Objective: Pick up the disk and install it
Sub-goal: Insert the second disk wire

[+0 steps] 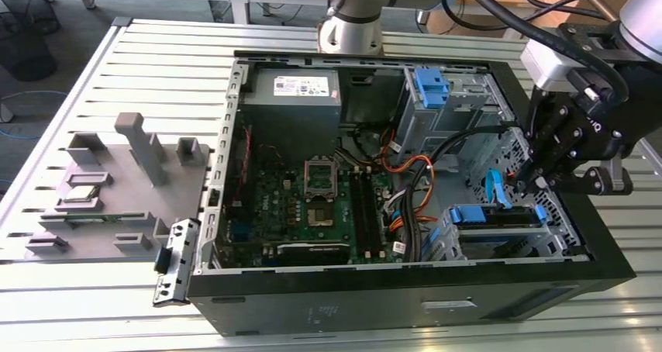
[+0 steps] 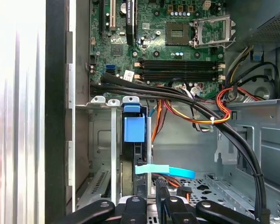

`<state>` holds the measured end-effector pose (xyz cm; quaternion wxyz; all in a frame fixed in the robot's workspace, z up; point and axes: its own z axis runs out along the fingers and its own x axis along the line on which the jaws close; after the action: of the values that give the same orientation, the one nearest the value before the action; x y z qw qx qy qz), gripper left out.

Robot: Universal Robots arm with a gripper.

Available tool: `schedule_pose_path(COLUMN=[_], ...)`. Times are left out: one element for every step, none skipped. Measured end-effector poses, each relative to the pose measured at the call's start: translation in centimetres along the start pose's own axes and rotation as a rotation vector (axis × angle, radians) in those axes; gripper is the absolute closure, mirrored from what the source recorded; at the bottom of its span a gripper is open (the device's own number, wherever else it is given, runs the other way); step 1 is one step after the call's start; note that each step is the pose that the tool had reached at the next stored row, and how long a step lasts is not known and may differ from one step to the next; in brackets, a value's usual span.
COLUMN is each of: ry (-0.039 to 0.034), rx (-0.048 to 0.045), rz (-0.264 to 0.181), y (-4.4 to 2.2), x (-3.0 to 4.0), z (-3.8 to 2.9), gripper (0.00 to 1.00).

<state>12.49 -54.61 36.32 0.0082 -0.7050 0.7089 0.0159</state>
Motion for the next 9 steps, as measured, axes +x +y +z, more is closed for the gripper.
schedule_pose_path(ry=[0.0001,0.0002,0.0001,0.0002,0.0002,0.0002,0.0001,0.0002,0.0002], rx=[0.0,0.0,0.0,0.0,0.0,0.0,0.0,0.0,0.0], rz=[0.0,0.0,0.0,0.0,0.0,0.0,0.0,0.0,0.0], y=[0.0,0.0,0.0,0.0,0.0,0.0,-0.01,-0.01,-0.01], x=[-0.12,-0.36,-0.43,-0.5,-0.58,-0.65,-0.72,-0.8,-0.87], z=[0.0,0.01,0.01,0.01,0.02,0.02,0.02,0.02,0.03], gripper=[0.77,0.77,0.77,0.77,0.77,0.77,0.77,0.76,0.76])
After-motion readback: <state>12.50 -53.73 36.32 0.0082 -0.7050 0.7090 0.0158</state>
